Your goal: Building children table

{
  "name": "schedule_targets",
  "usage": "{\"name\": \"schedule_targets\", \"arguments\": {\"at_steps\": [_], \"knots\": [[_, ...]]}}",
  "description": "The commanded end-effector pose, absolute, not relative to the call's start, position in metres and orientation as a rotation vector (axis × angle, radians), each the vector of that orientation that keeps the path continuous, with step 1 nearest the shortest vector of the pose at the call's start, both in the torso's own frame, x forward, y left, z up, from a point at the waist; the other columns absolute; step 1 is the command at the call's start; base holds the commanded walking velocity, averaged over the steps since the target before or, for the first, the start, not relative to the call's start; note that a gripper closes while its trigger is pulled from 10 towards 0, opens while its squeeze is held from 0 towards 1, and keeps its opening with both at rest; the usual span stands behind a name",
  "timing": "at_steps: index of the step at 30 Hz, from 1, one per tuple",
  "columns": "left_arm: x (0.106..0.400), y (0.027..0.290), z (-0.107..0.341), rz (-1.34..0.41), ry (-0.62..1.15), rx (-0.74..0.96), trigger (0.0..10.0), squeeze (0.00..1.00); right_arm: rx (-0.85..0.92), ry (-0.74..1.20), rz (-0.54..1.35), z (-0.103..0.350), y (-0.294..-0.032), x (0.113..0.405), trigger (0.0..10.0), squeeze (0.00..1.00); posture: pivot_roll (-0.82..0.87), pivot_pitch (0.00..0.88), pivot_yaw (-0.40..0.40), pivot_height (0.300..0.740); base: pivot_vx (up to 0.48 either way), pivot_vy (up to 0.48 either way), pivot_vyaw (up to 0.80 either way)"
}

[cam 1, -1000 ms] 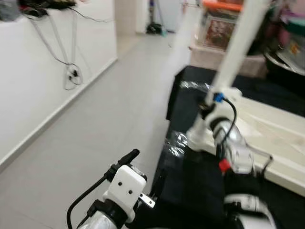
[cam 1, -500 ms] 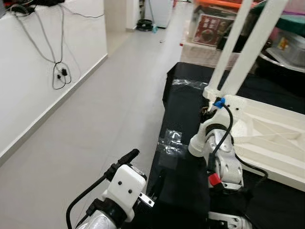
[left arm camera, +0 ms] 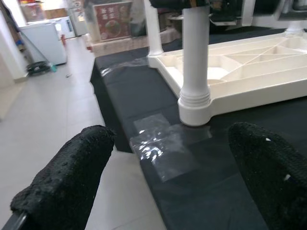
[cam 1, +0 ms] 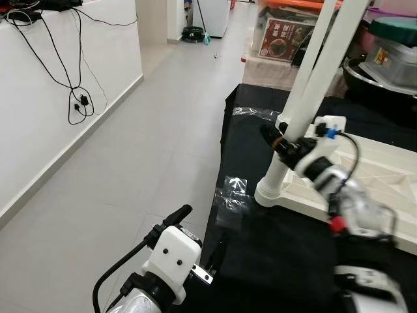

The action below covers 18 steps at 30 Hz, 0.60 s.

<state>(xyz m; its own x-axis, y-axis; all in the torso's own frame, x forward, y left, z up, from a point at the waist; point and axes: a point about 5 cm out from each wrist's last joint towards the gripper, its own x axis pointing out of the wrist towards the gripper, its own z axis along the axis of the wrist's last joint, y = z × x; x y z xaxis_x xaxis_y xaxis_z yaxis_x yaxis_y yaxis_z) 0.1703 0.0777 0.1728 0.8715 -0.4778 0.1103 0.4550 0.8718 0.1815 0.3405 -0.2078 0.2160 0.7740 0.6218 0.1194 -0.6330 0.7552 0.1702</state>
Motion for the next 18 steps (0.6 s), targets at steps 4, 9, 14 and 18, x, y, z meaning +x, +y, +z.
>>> {"name": "schedule_targets", "arguments": {"at_steps": [4, 9, 14, 18], "knots": [[0.169, 0.077, 0.170, -0.500, -0.141, 0.147, 10.0, 0.00, 0.176, 0.064, 1.062, 0.196, -0.180, 0.326, 10.0, 0.00, 0.14, 0.031, -0.113, 0.740, 0.000, 0.000, 0.00], [0.169, 0.078, 0.171, -0.496, -0.144, 0.151, 10.0, 0.00, 0.118, 0.110, 1.174, 0.191, -0.168, 0.332, 5.2, 0.00, 0.15, 0.038, -0.119, 0.740, 0.000, 0.000, 0.00], [0.169, 0.078, 0.171, -0.493, -0.146, 0.153, 10.0, 0.00, 0.067, 0.104, 1.104, 0.187, -0.154, 0.350, 0.0, 0.00, 0.15, 0.046, -0.119, 0.740, 0.000, 0.000, 0.00], [0.169, 0.078, 0.171, -0.492, -0.147, 0.151, 10.0, 0.00, 0.030, 0.065, 0.839, 0.188, -0.157, 0.362, 0.0, 0.00, 0.14, 0.047, -0.119, 0.740, 0.000, 0.000, 0.00]]}}
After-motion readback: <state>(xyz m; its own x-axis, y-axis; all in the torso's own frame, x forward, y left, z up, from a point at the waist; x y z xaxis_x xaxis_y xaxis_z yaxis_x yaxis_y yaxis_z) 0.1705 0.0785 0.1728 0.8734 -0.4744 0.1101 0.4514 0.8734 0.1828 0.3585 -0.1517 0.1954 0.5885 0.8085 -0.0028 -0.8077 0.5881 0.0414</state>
